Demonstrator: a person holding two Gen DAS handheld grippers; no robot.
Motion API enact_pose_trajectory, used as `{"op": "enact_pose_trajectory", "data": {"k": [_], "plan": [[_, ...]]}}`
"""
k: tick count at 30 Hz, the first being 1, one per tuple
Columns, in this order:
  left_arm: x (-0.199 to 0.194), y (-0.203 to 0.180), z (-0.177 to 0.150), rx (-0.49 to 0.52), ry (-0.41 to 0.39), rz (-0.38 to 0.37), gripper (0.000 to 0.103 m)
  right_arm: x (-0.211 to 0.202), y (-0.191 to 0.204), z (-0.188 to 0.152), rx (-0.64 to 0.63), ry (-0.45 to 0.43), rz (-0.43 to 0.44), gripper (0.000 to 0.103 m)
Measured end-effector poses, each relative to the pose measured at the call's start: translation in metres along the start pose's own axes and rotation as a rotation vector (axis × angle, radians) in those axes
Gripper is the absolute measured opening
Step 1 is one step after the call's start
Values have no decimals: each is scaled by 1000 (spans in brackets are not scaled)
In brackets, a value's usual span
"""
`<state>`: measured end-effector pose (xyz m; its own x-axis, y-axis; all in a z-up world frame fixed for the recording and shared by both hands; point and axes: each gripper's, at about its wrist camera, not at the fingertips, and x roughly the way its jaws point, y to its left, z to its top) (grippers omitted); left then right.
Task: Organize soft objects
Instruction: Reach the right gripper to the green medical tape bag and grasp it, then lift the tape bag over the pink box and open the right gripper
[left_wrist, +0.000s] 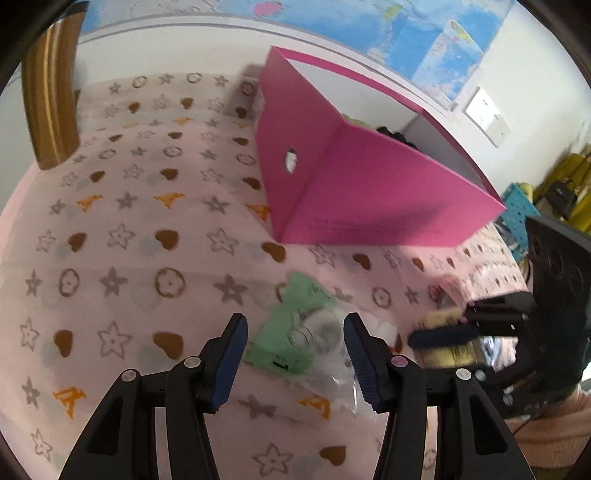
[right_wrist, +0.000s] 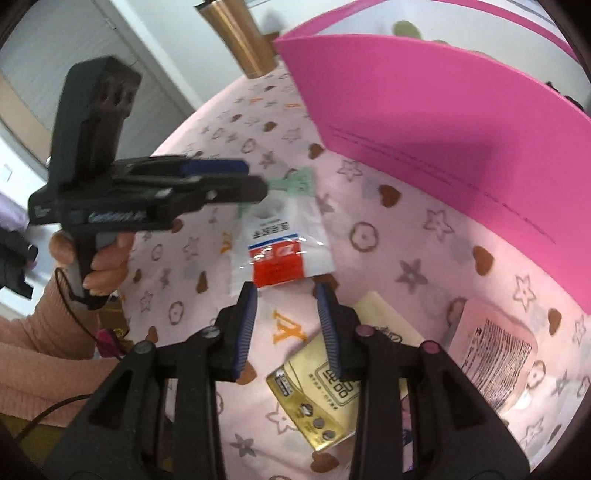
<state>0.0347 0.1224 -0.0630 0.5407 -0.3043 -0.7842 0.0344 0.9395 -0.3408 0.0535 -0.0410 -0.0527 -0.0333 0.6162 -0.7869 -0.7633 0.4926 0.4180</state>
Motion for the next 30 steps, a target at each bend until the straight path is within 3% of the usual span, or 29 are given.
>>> {"op": "enact_pose_trajectory", "data": {"k": [5, 8, 16, 18, 21, 22, 30], "plan": [[2, -6, -11, 28, 33, -44, 54, 19, 8, 12, 6, 17, -50, 38], [-1, -6, -16, 28, 34, -69, 54, 24, 10, 17, 17, -3, -23, 53], [-5, 8, -18, -24, 34, -168, 53, 20, -3, 21, 87, -94, 34, 53], [-5, 9, -18, -27, 31, -178, 53, 19, -8, 22, 117, -113, 58, 49], [-5, 10, -18, -34, 28, -184, 53, 17, -15, 22, 147, -129, 33, 28], [-5, 10, -18, -39, 26, -188, 53, 16, -17, 23, 153, -131, 14, 15], [7, 2, -5, -23, 17, -168, 61, 9, -12, 13, 46, -155, -110, 9]]}}
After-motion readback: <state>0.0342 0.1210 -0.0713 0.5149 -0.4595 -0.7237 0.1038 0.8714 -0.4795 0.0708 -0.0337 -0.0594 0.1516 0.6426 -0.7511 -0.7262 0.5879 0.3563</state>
